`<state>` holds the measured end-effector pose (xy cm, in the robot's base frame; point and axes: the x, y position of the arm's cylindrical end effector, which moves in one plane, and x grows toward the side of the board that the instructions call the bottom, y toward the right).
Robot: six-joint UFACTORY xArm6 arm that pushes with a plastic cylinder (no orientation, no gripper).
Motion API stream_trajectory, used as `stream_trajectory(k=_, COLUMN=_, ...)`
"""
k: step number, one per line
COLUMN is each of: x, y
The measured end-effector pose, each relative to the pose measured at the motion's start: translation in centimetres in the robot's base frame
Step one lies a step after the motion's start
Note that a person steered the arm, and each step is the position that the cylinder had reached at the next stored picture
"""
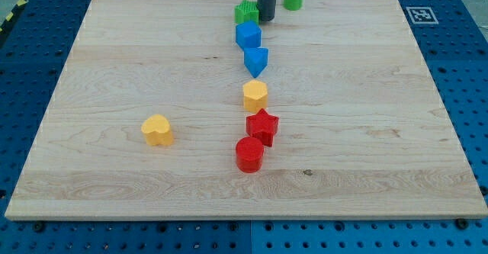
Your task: Slide the green circle close to green star
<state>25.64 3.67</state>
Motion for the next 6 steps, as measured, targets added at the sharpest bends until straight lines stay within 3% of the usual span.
stream_trajectory(k=3, x=-1.4, y=10.2)
stream_trajectory(k=4, x=-5.5, y=11.5)
stream_trajectory(k=6, x=-6.5, y=11.0)
